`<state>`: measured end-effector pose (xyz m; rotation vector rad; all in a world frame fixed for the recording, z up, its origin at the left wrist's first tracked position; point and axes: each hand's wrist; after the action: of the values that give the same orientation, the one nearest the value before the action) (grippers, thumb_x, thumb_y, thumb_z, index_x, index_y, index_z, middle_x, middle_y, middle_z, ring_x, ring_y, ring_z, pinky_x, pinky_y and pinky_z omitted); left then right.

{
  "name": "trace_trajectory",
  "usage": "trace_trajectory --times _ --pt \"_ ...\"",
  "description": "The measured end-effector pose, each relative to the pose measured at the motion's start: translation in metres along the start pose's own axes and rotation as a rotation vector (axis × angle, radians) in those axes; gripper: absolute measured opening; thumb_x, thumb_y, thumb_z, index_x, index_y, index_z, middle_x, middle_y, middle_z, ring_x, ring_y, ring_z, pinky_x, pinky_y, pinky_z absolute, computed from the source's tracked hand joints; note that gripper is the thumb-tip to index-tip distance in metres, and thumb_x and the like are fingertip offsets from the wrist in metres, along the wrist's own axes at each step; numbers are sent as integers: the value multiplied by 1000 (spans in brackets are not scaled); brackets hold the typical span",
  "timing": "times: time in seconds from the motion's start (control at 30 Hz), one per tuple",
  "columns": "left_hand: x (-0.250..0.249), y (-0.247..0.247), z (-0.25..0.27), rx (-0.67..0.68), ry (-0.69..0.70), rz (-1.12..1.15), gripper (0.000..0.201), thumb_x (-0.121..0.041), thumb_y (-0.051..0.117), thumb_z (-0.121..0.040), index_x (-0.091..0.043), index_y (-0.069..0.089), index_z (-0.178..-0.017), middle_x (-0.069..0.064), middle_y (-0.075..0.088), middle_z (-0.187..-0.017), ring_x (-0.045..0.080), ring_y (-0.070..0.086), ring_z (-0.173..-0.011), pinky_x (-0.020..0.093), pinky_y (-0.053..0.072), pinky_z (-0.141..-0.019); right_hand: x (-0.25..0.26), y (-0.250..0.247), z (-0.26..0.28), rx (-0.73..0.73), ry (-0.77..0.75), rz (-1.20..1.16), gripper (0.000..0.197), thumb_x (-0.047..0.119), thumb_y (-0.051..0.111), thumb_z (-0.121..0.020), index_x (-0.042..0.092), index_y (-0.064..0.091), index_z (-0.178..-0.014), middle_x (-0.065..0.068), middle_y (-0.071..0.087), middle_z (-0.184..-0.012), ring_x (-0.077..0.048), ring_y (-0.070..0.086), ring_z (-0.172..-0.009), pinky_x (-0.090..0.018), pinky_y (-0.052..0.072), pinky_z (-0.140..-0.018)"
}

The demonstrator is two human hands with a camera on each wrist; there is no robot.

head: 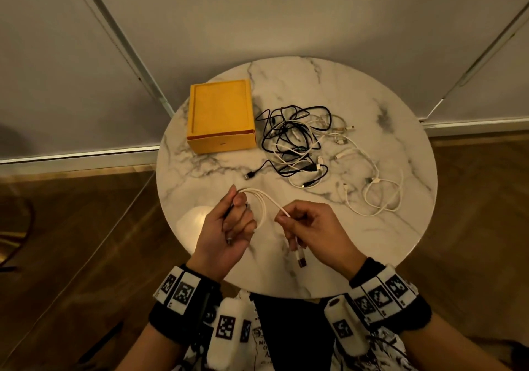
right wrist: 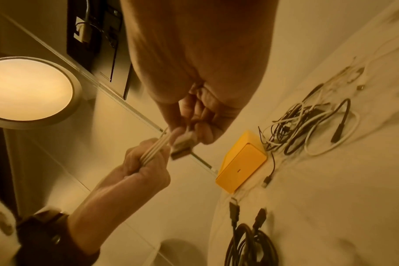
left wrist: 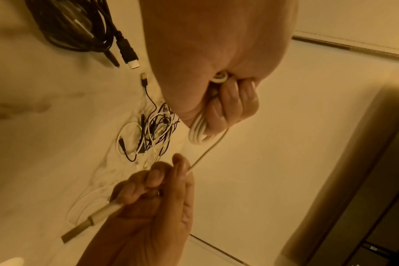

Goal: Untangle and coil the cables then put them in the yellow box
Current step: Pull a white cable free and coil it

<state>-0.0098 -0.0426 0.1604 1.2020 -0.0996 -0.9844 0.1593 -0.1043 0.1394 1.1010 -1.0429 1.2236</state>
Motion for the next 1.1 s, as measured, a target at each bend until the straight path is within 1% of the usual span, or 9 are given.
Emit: trace_trajectory --times 0.13,0.23,0.33,0.5,0.67,0.77,0.9,1.0,1.1 --pt "-3 4 0 -72 39 4 36 -29 44 -91 -13 53 -60 -4 28 -32 10 9 -37 19 20 -37 -5 -11 2 74 65 -86 9 -3 61 -89 -6 69 -91 -17 68 -70 -32 69 -64 -29 51 -49" --pt "-5 5 -2 -66 57 6 39 -28 41 -93 -13 54 -60 -5 28 -32 8 16 -31 18 24 -35 -9 -11 6 161 71 97 11 6 67 -88 2 75 -94 -13 73 -82 -27 70 -74 -26 51 -53" --pt "-1 1 -2 18 6 -26 30 -29 59 -87 -13 55 -62 -5 30 -33 9 12 -35 19 22 -38 -14 -9 4 136 76 270 8 5 69 -86 5 76 -89 -9 74 -78 -24 70 -67 -28 50 -50" --pt "10 -2 -1 171 -74 -34 31 -28 81 -75 -13 56 -66 -6 18 -40 9 15 -35 20 27 -37 1 -12 -12 -97 117 -199 10 -7 54 -91 -8 65 -91 -12 70 -72 -23 70 -64 -29 57 -56" --pt "12 -4 1 251 -146 -115 30 -33 73 -83 -13 57 -67 -6 20 -39 10 18 -35 19 26 -39 6 -6 -11 34 260 -655 15 6 57 -85 -1 68 -91 -13 70 -79 -18 66 -66 -27 52 -61" --pt "12 1 2 276 -75 -262 33 -37 68 -86 -13 57 -66 -6 22 -36 7 26 -32 17 29 -40 0 -3 -8 212 321 -604 14 13 60 -87 5 71 -90 -13 67 -87 -23 61 -79 -35 46 -73" --pt "10 13 4 200 91 -413 36 -30 50 -90 -10 51 -60 -6 31 -34 11 50 -38 20 42 -51 9 -4 -5 353 321 -549 38 30 41 -93 4 68 -84 -12 64 -88 -23 55 -83 -34 37 -71" --pt "8 18 2 108 162 -560 44 -27 42 -99 -15 53 -59 -2 28 -39 12 41 -38 27 31 -55 20 -5 -6 368 279 -417 42 39 46 -88 1 63 -93 -13 64 -90 -22 53 -85 -33 37 -70" --pt "10 21 -2 45 316 -763 38 -29 41 -99 -10 51 -68 1 30 -44 13 29 -42 23 30 -46 23 6 -7 212 135 -79 17 17 68 -79 4 62 -90 -27 64 -96 -31 60 -73 -37 44 -62"
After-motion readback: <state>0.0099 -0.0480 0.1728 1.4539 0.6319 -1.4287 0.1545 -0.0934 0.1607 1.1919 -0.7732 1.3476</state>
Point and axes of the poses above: each hand's wrist, its own z-axis away from the middle knuckle, its own y-axis out of the palm, x = y × z
